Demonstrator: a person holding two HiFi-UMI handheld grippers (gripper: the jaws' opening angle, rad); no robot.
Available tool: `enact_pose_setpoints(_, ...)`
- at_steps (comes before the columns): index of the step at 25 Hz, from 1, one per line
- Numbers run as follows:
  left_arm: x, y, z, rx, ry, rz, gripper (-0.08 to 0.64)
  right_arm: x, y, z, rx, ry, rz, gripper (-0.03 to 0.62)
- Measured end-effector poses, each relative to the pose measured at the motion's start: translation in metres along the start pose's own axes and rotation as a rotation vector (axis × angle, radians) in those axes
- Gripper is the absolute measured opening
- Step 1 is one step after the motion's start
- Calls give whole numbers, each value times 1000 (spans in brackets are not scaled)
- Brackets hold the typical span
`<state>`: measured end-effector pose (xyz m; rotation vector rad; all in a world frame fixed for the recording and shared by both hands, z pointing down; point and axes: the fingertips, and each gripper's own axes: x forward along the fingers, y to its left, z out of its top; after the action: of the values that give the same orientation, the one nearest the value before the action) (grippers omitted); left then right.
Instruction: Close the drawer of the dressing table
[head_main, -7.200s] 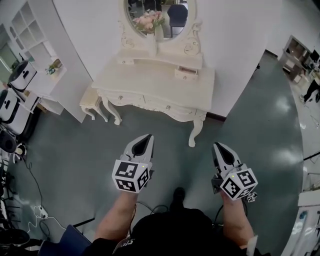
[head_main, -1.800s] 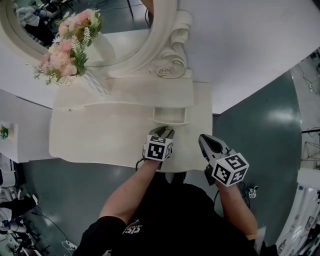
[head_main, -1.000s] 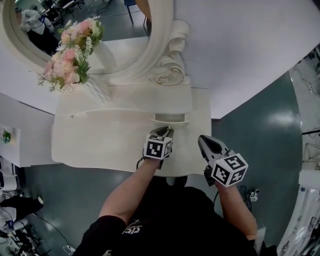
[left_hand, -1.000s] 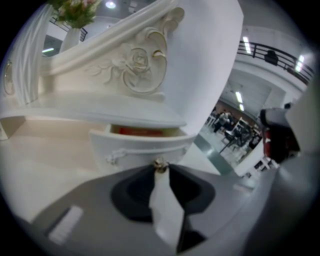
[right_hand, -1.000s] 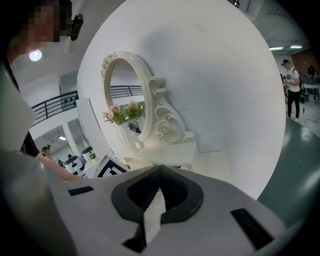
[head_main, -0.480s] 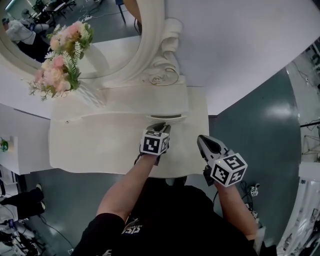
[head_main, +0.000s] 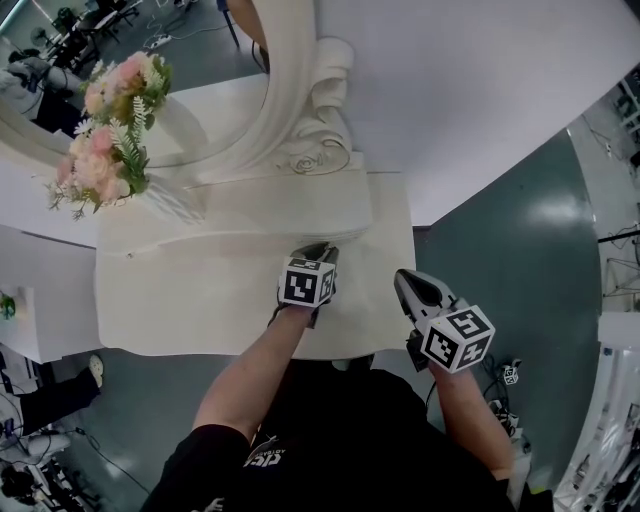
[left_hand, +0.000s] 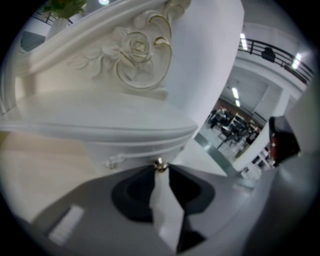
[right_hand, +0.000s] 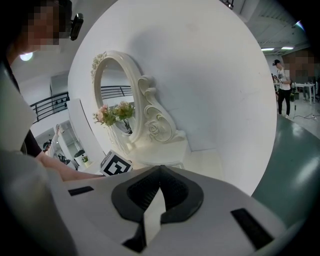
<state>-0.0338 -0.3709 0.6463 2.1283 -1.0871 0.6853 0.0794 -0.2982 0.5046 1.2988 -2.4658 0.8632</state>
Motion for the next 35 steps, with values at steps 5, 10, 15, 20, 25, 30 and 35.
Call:
enact_pose_setpoints(5, 5, 5, 8, 2, -1, 3, 95, 0, -5, 2, 9, -1, -14, -6)
enact_pose_setpoints(10, 9, 9, 15, 3, -3, 8, 95, 1, -10, 4, 11, -3, -23, -6)
enact_pose_setpoints(15, 11, 11, 16, 18, 1, 10, 95, 1, -12, 5, 10, -3, -23, -6)
enact_pose_setpoints(20, 9, 11, 17, 72, -2, 83, 107, -4, -10, 7, 2, -6, -15, -6)
enact_pose_setpoints(25, -3, 7, 16, 65, -20, 110, 122, -14, -5, 7, -18, -16, 9, -6)
enact_pose_setpoints(30, -23, -4, 13, 49, -66, 142, 118, -33, -2, 1, -35, -22, 34, -6)
enact_pose_setpoints(35, -52, -28, 13, 63, -132, 174, 100, -58, 2, -1, -52, -52, 66, -6)
